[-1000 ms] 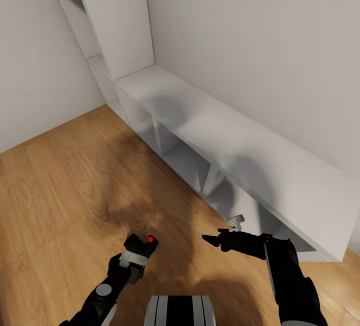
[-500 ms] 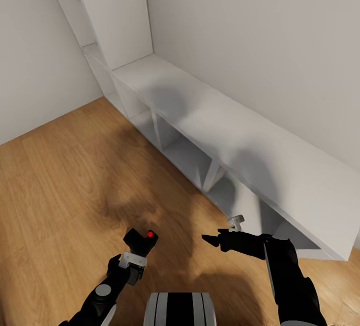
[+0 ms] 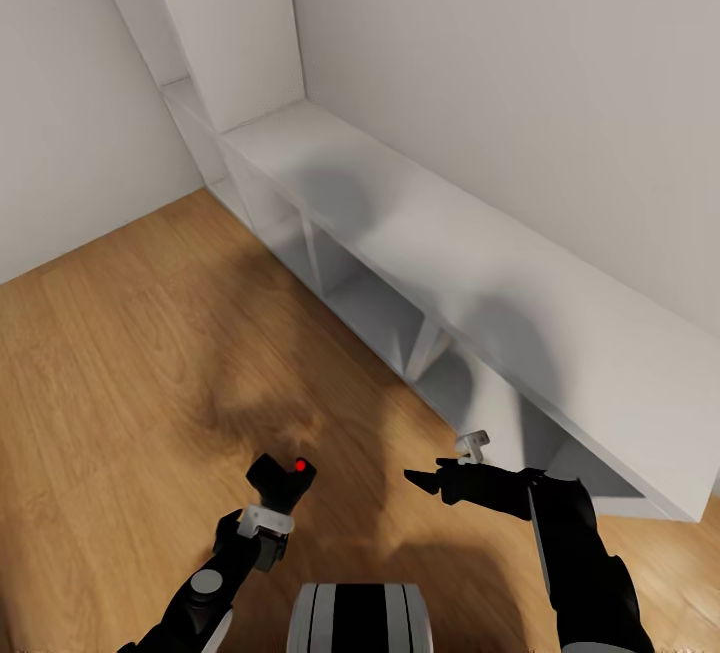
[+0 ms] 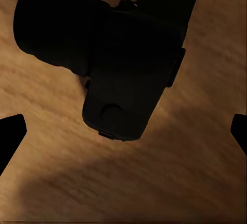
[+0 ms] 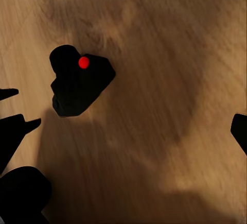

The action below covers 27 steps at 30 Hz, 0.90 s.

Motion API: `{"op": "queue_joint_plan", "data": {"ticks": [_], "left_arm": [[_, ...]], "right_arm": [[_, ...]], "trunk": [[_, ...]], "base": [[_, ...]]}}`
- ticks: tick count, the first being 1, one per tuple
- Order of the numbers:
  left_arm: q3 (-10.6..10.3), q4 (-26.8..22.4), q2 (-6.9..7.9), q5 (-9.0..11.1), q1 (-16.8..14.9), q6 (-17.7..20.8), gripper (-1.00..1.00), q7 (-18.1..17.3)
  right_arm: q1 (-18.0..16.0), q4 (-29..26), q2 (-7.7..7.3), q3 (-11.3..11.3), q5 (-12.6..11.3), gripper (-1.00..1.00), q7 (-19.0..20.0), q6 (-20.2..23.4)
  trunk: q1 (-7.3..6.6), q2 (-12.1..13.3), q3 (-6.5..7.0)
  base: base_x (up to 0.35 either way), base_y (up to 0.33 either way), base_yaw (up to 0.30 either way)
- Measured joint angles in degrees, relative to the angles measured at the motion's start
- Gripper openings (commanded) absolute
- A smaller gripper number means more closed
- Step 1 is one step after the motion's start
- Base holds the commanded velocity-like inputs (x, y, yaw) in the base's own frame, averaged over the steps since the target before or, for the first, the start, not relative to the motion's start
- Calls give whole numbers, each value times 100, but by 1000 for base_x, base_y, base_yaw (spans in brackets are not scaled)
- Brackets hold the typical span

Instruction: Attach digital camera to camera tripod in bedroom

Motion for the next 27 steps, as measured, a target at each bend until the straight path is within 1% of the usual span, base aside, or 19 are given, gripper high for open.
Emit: {"op": "queue_joint_plan", "data": {"ticks": [24,27], "left_arm": [[2,0,11,-32,0,17,100,5],[1,0,10,-33,0,10,100,7]], "right_arm": [[0,0,9,8,-1,100,0,1],[0,0,7,8,-1,100,0,-2]], "trunk": [[62,-32,-532],[62,-32,-533]], "base": [[0,0,0],[0,0,0]]}}
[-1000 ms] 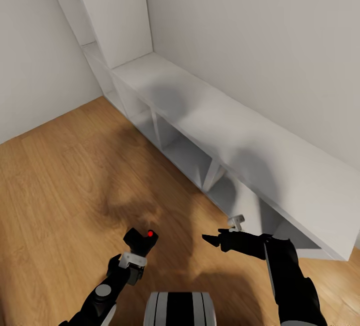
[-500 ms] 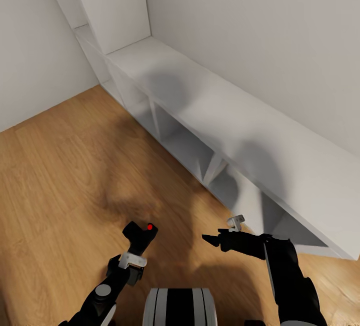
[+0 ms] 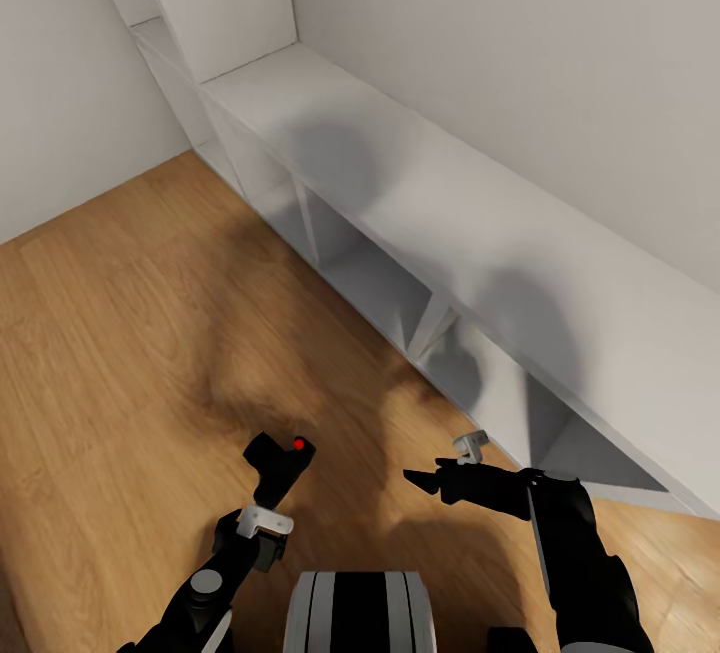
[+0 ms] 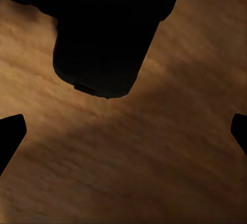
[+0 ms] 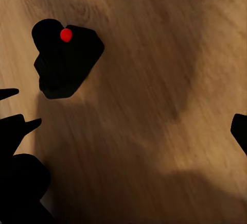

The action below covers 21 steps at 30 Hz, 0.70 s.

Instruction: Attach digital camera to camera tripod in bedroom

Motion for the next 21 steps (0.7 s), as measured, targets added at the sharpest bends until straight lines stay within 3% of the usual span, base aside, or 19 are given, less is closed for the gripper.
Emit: {"op": "queue_joint_plan", "data": {"ticks": [21], "left_arm": [[58,-56,60,19,0,-10,100,-19]], "right_arm": [[0,0,7,20,4,100,9,-15]], "trunk": [[0,0,0]], "base": [[0,0,0]]}}
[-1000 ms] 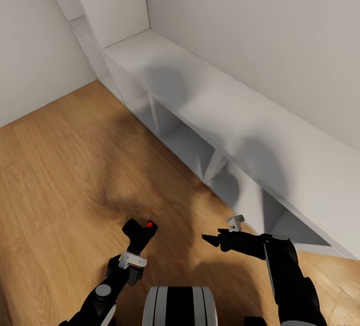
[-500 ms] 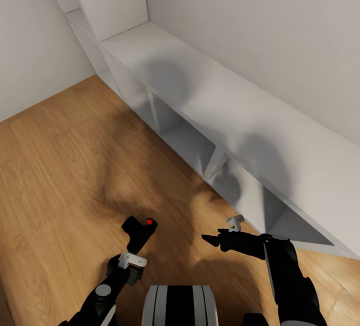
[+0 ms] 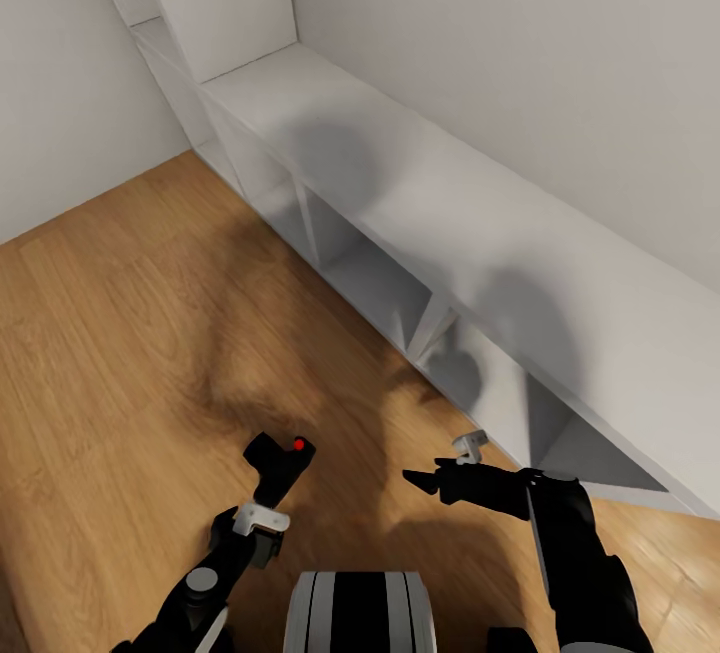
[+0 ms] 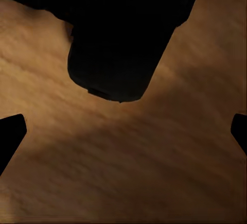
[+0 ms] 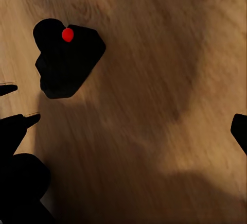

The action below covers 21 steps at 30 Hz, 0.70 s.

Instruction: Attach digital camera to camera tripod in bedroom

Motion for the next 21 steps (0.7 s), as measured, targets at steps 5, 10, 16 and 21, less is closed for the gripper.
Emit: {"op": "queue_joint_plan", "data": {"ticks": [5,10,16,21], "left_arm": [[82,260,136,-33,0,-6,100,-93],[101,272,293,-41,0,-10,100,-350],[92,256,576,-42,-6,-41,100,-883],[94,216,762,-44,-24,-49,100,-1205]], "right_arm": [[0,16,5,12,4,100,0,-2],[0,13,5,8,5,100,0,-6],[0,11,6,7,5,100,0,-8],[0,17,6,7,5,100,0,-9]], "trunk": [[0,0,0],[0,0,0],[0,0,0],[0,0,0]], "base": [[0,0,0],[0,0,0],[0,0,0],[0,0,0]]}}
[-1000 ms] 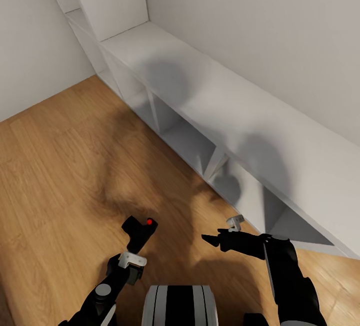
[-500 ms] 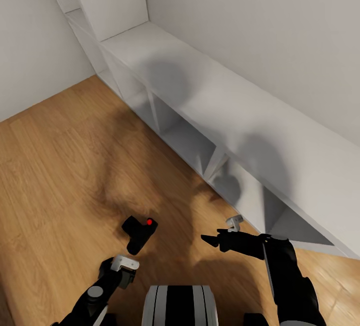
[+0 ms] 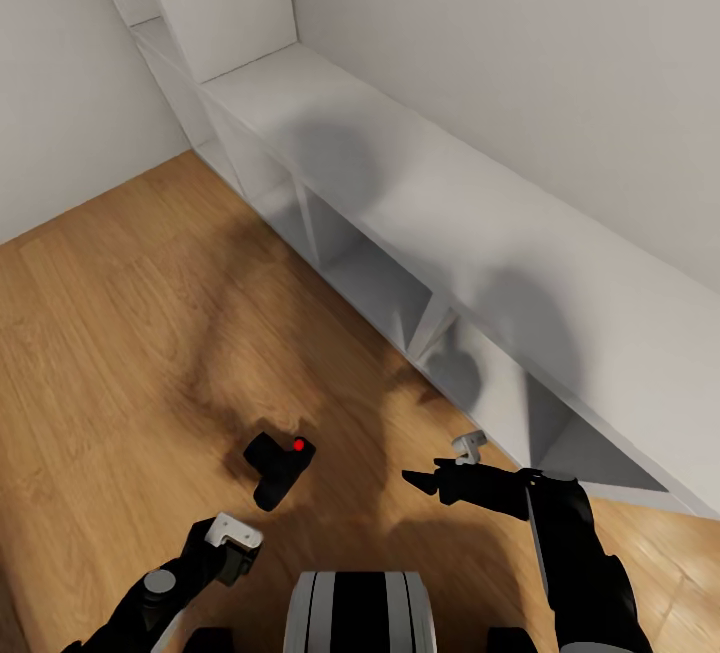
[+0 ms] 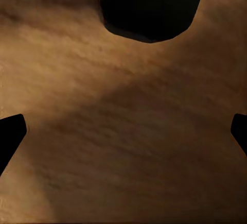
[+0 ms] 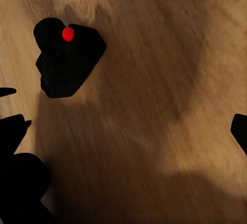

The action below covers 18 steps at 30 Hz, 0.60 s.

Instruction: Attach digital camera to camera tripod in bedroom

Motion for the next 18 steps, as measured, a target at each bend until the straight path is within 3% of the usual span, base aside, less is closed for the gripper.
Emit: {"op": "queue_joint_plan", "data": {"ticks": [11,18], "left_arm": [[3,5,57,0,-13,-6,100,-79],[1,119,4,2,-455,8,100,-88]], "right_arm": [[0,16,0,16,11,100,0,0],[0,15,0,26,-5,100,6,-14]], "trunk": [[0,0,0],[0,0,0]], "base": [[0,0,0],[0,0,0]]}}
